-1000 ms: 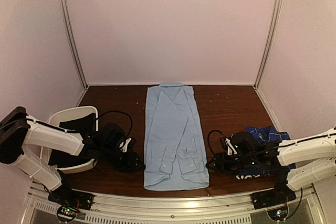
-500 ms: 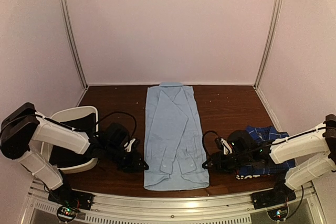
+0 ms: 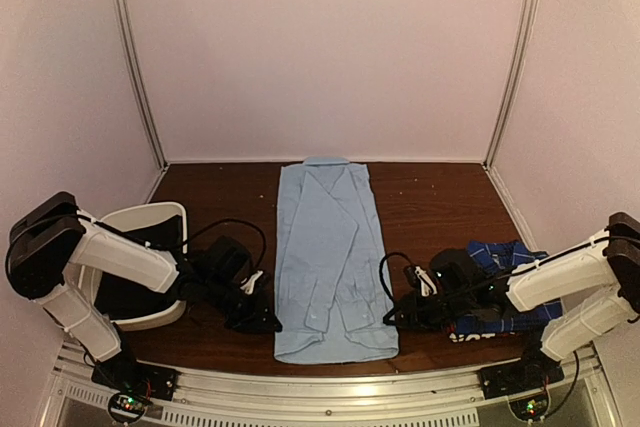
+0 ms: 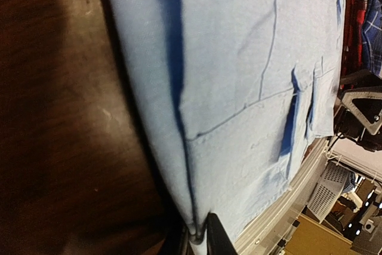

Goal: Fold and stack the long sleeve shirts
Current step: Pick up the rectangle-folded shirt from the center of the board.

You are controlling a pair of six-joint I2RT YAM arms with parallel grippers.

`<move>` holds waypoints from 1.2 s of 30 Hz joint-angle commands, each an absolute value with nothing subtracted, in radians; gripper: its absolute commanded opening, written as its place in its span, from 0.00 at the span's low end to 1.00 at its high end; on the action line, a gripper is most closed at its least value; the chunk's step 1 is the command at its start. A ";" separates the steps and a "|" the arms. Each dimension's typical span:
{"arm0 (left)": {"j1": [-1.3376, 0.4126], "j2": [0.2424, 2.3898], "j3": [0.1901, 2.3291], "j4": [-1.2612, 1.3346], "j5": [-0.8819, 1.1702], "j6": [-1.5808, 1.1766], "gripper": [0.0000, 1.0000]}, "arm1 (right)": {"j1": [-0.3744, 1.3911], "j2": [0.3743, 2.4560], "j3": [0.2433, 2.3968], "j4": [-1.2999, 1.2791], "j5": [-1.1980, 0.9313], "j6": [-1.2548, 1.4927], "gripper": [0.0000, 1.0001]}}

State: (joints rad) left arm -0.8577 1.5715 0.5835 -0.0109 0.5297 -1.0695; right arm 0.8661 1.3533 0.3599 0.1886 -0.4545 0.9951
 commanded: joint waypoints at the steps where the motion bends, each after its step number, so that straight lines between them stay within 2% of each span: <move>1: -0.868 1.585 0.594 -0.025 0.572 -1.075 0.10 | 0.873 1.380 0.347 0.215 -0.474 0.996 0.33; 9: -0.873 1.574 0.583 -0.025 0.590 -1.084 0.00 | 0.892 1.384 0.322 0.261 -0.476 1.024 0.19; 13: -0.880 1.560 0.577 -0.046 0.591 -1.085 0.00 | 0.909 1.376 0.315 0.277 -0.480 1.037 0.06; 16: -0.886 1.527 0.555 -0.068 0.588 -1.088 0.00 | 0.926 1.354 0.310 0.284 -0.479 1.051 0.00; 22: -0.887 1.444 0.522 -0.110 0.587 -1.091 0.00 | 0.946 1.283 0.305 0.270 -0.463 1.082 0.00; 28: -0.876 1.417 0.580 -0.143 0.580 -1.072 0.00 | 0.942 1.213 0.375 0.185 -0.422 1.062 0.00; 36: -0.747 1.382 0.644 -0.088 0.642 -1.092 0.00 | 0.840 1.228 0.465 0.196 -0.441 1.044 0.00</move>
State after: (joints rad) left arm -0.8234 1.4101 0.5930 -0.1452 0.5941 -1.0870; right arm 0.8913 1.2163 0.4038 0.1848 -0.4557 1.0679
